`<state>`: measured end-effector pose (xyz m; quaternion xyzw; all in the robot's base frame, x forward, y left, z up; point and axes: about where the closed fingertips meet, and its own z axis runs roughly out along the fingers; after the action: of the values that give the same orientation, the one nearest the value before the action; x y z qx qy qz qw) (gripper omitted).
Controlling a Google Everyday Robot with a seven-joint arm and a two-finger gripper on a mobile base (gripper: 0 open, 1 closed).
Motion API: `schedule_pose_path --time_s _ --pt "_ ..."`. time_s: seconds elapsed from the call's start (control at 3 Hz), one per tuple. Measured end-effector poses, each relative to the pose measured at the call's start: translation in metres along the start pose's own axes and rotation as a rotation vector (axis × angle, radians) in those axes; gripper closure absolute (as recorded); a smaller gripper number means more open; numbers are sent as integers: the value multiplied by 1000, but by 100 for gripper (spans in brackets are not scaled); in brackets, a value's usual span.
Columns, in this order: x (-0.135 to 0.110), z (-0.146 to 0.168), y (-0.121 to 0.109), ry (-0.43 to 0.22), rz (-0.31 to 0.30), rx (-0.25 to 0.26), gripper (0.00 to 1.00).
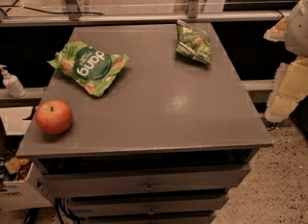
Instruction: Move green rice chip bag near green jalapeno chip bag
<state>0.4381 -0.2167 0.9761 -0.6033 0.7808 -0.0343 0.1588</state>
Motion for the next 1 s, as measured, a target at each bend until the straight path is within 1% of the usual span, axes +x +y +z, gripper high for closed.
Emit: schedule_pose_path --time_s 0.33,0.67,1.0 --pt "0 0 0 0 0 0 0" --pt "-10 11 -2 -59 47 -5 0" --pt "-39 33 11 -154 131 -14 0"
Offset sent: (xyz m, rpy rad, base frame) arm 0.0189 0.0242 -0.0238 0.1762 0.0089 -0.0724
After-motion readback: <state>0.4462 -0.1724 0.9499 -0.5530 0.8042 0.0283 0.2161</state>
